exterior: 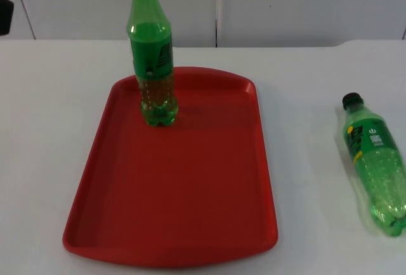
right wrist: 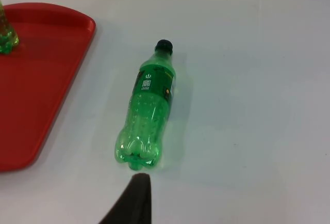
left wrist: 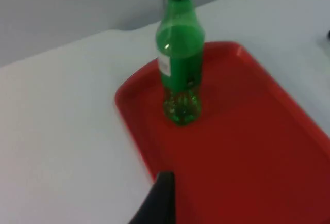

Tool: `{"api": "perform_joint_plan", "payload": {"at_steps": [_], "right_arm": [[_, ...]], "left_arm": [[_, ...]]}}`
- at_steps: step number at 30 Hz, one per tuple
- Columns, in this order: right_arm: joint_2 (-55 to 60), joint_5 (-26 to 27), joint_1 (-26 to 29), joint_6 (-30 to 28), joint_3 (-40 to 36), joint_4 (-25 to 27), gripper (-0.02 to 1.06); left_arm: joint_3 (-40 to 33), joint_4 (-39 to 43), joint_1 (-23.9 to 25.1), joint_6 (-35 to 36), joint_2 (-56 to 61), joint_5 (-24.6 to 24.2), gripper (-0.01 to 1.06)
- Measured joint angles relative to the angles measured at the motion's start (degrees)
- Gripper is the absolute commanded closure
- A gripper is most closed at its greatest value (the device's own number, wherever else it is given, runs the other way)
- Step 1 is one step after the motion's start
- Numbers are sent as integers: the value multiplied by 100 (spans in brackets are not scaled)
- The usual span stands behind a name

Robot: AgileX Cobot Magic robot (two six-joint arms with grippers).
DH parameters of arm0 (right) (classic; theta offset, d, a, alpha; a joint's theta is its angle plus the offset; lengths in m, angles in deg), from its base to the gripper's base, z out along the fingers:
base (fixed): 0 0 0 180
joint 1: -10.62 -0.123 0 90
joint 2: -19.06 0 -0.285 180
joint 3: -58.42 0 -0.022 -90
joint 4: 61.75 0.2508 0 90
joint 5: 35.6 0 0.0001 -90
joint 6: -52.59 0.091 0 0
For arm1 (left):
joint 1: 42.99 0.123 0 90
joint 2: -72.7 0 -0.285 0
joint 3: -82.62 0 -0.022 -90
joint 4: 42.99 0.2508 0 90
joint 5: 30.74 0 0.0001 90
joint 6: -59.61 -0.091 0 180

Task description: Place the bottle upright on the tray.

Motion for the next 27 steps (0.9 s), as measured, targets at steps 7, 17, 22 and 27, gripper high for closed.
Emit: {"api": "perform_joint_plan", "payload": {"at_steps": [7,17,22,27], "right_arm": [[0,0,0,0,0,0,-1],[0,0,0,0,0,0,-1],[0,0,0,0,0,0,-1],[0,0,0,0,0,0,-1]], "left_arm": [[0,-405,0,-213,1102,-676,18],[-399,-455,0,-129,2513,-1163,18],[-419,-458,0,-49,3146,-1621,18],[-470,-458,0,100,3618,-2087,18]]}}
